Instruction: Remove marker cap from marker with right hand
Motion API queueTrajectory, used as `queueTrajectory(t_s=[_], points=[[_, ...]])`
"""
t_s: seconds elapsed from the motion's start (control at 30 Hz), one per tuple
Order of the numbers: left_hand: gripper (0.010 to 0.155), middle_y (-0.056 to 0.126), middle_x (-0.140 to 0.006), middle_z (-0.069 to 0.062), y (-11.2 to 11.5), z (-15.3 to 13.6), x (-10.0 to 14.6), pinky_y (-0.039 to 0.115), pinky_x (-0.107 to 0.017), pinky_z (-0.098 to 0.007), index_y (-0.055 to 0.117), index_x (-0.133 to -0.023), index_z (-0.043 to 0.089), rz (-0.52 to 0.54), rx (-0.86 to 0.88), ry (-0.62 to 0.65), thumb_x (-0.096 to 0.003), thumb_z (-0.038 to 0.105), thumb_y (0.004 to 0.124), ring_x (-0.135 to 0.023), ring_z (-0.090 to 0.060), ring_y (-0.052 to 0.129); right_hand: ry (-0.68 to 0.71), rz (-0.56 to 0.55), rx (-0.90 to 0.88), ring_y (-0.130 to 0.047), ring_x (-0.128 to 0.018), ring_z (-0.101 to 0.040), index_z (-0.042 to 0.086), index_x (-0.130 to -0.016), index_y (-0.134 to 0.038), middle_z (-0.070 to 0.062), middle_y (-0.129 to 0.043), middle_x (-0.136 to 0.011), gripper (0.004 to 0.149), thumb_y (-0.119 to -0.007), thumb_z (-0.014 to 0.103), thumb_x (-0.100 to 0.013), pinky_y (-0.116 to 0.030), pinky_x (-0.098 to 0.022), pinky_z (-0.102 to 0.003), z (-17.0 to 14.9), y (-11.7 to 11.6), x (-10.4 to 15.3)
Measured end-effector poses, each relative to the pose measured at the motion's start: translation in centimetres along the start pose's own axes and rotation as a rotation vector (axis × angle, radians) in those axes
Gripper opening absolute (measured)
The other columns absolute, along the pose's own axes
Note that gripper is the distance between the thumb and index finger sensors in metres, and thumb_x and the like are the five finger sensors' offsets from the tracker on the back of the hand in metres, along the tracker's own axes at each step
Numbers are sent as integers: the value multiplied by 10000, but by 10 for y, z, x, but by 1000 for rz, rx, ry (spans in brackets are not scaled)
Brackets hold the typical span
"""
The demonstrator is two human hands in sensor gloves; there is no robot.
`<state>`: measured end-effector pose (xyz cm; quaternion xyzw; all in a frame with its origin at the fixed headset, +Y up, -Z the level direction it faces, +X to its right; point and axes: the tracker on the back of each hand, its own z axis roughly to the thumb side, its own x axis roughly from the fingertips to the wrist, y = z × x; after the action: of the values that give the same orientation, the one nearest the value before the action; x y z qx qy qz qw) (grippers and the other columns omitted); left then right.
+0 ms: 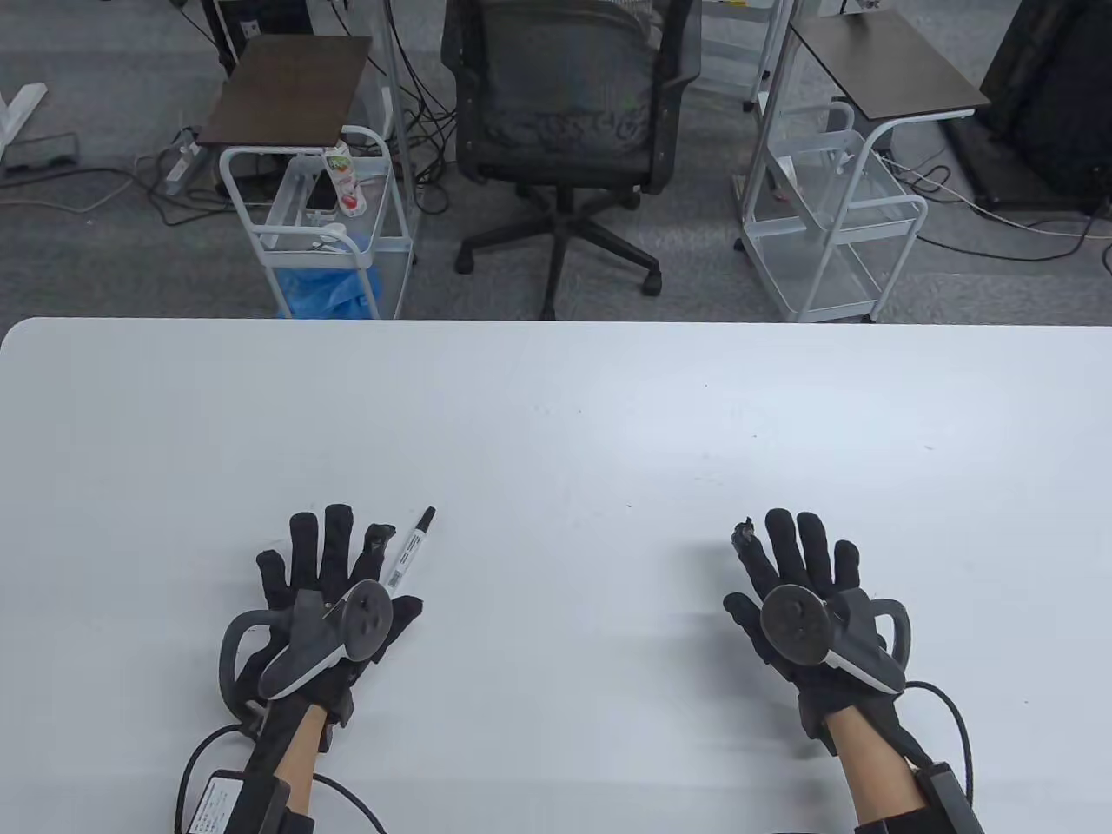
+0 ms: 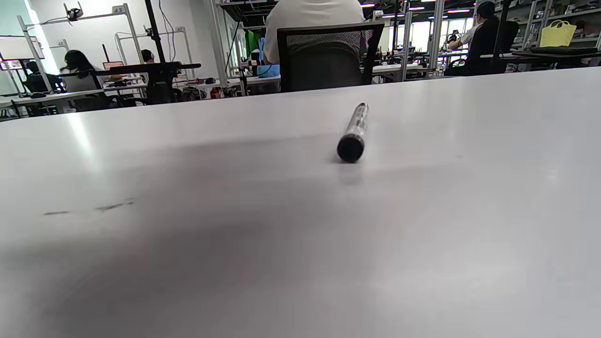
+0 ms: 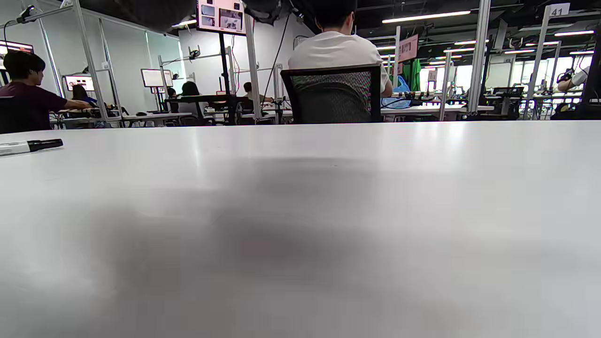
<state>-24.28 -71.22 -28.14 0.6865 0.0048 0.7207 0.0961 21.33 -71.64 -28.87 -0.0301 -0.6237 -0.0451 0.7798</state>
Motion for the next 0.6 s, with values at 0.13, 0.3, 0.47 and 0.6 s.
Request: queueTrajectory(t_s=[0.13, 0.3, 0.47, 0.6], points=[[906, -57, -1267, -72, 1, -1, 0, 159, -838, -682, 120, -1201, 355, -4, -5, -5, -426, 772, 341, -1161, -412, -5, -1, -2, -4, -107, -1087, -475, 215, -1202, -290, -221, -129, -1247, 732, -526, 524, -581, -143, -732, -685, -1, 1, 0], [905, -61, -1268, -66, -3, -1, 1, 153, -840, -681, 120, -1203, 358, 11, 18, -4, -428, 771, 342, -1161, -409, -13, -6, -27, -17, -111, -1087, -476, 217, -1202, -296, -219, -133, -1251, 730, -527, 523, -581, -145, -733, -685, -2, 6, 1], [904, -59, -1267, -68, -3, -2, 1, 154, -840, -681, 122, -1202, 357, 4, 22, -3, -429, 771, 342, -1161, -410, -10, -2, -19, -19, -115, -1088, -477, 216, -1202, -299, -221, -139, -1251, 729, -528, 522, -582, -148, -733, -685, -2, 4, 1], [906, -57, -1269, -71, -3, -2, 1, 157, -840, -681, 125, -1203, 356, 3, 22, -2, -428, 772, 342, -1162, -411, -6, 3, -6, -16, -114, -1088, -477, 214, -1202, -301, -221, -139, -1250, 729, -528, 522, -582, -148, -733, -686, -1, 2, 0]])
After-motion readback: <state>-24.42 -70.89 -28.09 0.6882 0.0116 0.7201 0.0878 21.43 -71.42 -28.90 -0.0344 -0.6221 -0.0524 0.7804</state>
